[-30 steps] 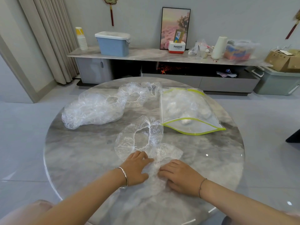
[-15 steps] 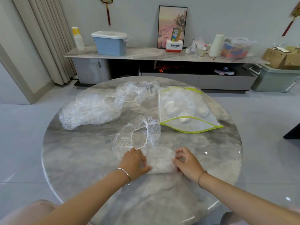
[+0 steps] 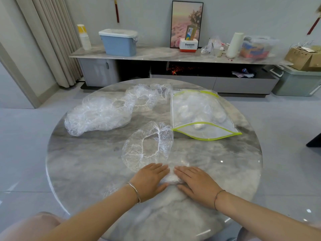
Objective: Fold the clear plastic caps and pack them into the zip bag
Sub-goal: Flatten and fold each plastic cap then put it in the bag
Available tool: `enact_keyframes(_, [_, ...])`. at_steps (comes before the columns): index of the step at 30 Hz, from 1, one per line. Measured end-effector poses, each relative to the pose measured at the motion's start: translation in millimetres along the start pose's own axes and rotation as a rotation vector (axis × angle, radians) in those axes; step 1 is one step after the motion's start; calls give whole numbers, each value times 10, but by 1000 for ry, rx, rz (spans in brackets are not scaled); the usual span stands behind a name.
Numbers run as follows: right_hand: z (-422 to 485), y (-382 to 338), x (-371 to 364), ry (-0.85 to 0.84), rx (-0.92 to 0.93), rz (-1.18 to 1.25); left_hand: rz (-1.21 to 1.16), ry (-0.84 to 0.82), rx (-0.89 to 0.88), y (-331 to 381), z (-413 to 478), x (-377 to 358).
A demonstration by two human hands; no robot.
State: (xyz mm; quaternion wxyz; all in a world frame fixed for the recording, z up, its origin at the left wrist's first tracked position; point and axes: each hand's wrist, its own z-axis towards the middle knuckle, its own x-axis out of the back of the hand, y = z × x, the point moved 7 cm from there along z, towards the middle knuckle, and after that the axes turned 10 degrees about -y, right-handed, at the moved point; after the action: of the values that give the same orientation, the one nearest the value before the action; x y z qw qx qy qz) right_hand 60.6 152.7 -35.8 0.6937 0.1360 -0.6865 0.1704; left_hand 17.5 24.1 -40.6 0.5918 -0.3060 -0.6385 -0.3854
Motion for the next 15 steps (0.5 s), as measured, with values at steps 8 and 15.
enact_keyframes(8, [0,-26,240,106,77,-46,160,103,-66,46,28,44])
enact_keyframes(15, [-26,71,58,-28,-36,54,162,194,-104,130,98,87])
